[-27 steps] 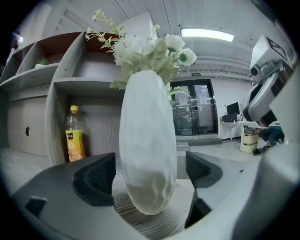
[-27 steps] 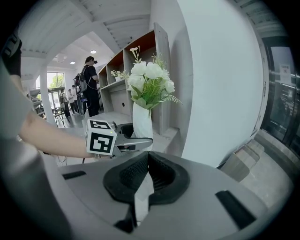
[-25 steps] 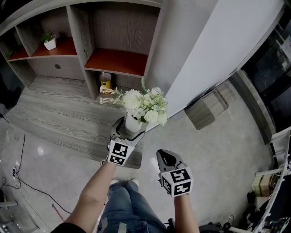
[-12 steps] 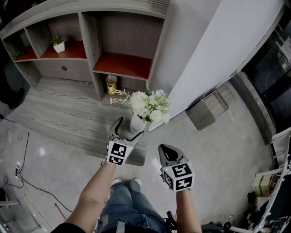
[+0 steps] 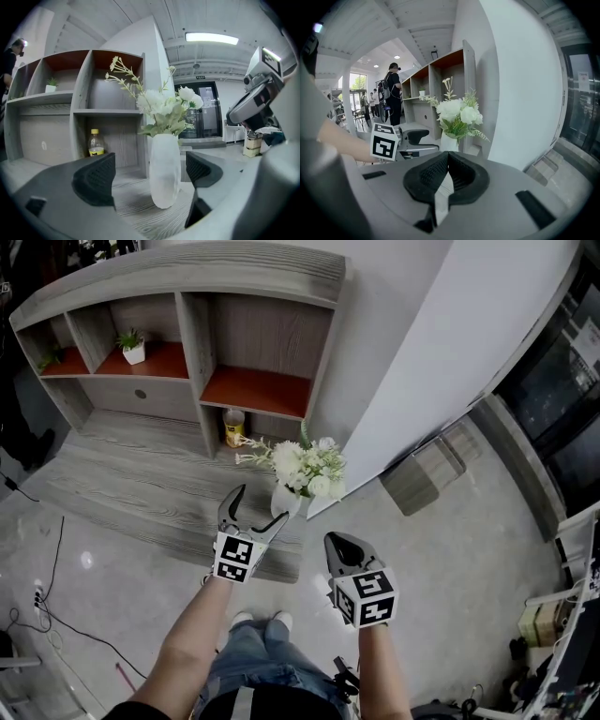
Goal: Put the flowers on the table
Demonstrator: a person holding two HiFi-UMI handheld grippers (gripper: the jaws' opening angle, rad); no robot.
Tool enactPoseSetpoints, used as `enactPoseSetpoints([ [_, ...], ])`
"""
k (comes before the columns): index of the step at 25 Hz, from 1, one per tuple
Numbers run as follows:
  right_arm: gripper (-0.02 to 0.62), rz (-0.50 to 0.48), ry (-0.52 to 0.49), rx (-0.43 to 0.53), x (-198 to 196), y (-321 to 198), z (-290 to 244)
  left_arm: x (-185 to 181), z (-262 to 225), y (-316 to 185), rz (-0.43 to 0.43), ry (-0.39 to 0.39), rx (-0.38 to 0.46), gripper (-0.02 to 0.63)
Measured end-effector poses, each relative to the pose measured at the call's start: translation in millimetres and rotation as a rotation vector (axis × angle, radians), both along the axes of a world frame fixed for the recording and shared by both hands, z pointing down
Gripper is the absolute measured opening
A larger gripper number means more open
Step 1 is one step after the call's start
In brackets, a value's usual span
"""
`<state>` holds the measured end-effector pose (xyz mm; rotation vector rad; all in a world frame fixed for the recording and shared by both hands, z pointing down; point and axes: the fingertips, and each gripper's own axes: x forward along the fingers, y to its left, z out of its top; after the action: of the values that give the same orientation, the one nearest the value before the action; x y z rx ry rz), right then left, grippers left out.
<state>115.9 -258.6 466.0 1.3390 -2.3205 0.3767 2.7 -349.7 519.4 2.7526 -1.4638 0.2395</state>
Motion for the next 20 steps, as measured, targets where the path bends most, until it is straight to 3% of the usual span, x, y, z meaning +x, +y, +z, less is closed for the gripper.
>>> enactPoseSetpoints([
  [20, 0.015, 0.132, -0.01, 0.108, 17.4, -1.4, -49.3, -25.5, -76.5, 25.7, 0.022, 0.019, 0.06, 0.456],
])
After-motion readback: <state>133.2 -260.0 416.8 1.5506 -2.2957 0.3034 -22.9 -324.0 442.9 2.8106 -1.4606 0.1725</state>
